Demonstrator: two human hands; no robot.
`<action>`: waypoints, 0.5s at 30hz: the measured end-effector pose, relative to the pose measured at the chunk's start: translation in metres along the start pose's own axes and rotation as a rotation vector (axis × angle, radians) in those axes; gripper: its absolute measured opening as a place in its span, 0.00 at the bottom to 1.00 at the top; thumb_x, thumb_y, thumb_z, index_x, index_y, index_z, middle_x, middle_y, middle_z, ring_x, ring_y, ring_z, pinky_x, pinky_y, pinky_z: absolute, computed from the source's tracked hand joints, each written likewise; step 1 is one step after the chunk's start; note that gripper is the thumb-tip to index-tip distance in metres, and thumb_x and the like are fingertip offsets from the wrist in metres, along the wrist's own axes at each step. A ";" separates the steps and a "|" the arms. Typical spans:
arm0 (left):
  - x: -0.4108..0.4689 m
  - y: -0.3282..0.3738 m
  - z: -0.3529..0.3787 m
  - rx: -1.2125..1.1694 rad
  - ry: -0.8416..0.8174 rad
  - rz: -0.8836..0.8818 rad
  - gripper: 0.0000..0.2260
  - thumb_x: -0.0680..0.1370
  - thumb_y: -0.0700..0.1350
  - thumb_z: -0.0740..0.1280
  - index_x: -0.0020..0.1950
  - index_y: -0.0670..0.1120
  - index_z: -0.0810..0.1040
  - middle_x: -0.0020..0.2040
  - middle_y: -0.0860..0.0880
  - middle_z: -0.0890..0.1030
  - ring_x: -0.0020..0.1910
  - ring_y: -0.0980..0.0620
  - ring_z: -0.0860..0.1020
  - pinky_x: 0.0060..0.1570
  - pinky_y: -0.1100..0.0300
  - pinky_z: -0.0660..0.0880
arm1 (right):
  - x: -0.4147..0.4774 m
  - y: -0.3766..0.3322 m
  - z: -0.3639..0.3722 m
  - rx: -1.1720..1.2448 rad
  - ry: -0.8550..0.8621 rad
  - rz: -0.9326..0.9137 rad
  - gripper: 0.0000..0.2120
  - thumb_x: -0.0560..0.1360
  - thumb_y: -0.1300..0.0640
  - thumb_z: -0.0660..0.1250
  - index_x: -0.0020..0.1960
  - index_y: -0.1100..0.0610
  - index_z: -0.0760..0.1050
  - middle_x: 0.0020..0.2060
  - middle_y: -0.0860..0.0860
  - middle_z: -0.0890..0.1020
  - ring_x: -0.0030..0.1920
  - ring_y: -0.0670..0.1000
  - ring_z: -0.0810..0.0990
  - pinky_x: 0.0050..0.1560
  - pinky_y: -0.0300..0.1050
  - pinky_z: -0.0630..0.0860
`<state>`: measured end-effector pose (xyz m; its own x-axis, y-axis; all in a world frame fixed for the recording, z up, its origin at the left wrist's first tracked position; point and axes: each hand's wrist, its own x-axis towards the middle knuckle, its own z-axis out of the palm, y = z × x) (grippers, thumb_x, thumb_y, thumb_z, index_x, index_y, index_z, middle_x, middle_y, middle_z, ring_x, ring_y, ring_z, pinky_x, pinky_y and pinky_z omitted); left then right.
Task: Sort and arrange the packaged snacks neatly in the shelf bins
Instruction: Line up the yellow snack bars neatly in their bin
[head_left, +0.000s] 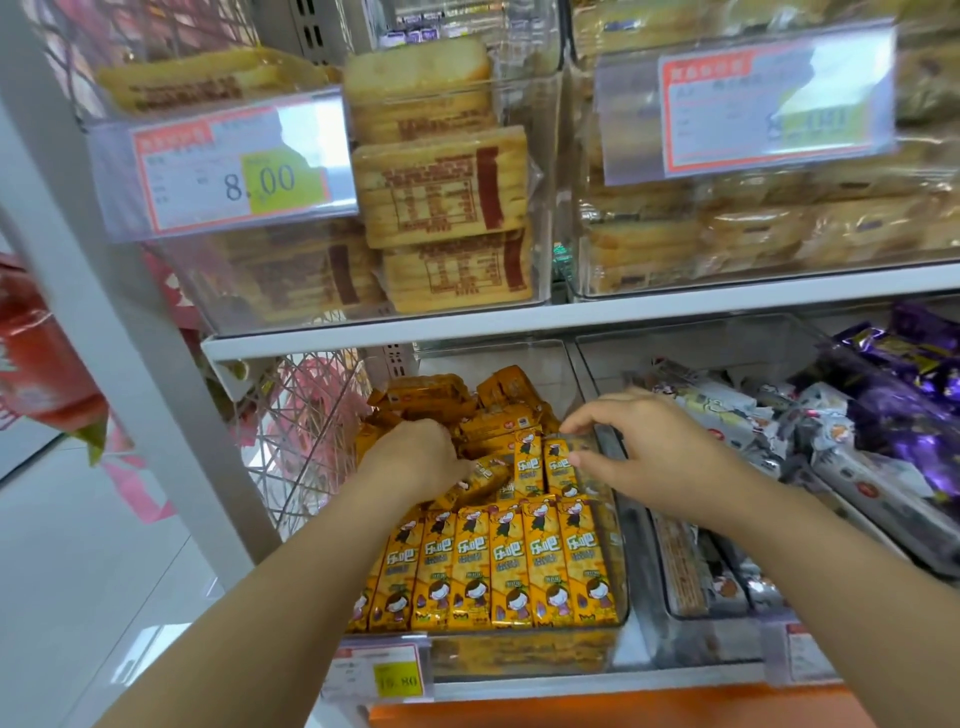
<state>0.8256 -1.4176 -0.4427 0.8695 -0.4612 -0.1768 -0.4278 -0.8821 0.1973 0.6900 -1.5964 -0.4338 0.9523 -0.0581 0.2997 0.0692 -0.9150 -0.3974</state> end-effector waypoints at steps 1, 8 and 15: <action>0.001 0.000 0.001 -0.048 0.028 -0.001 0.16 0.79 0.53 0.63 0.49 0.40 0.80 0.45 0.44 0.82 0.41 0.49 0.78 0.36 0.59 0.71 | 0.000 0.000 0.000 -0.004 0.000 -0.002 0.13 0.75 0.49 0.66 0.59 0.47 0.76 0.55 0.42 0.79 0.56 0.41 0.71 0.57 0.37 0.67; 0.014 0.016 0.021 -0.100 0.004 0.074 0.11 0.78 0.50 0.66 0.53 0.43 0.79 0.47 0.46 0.79 0.45 0.49 0.77 0.41 0.59 0.71 | 0.001 -0.001 0.000 0.001 -0.012 0.002 0.13 0.75 0.49 0.66 0.59 0.47 0.76 0.55 0.41 0.78 0.57 0.42 0.71 0.58 0.38 0.67; 0.024 0.017 0.024 -0.145 -0.097 0.173 0.20 0.76 0.50 0.69 0.66 0.48 0.73 0.49 0.49 0.81 0.46 0.52 0.80 0.43 0.61 0.73 | 0.001 -0.001 -0.002 -0.003 -0.015 0.002 0.13 0.75 0.49 0.65 0.59 0.47 0.76 0.55 0.41 0.78 0.57 0.41 0.71 0.58 0.38 0.68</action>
<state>0.8334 -1.4464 -0.4667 0.7556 -0.6176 -0.2184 -0.5223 -0.7692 0.3680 0.6904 -1.5965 -0.4319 0.9569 -0.0541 0.2855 0.0662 -0.9161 -0.3955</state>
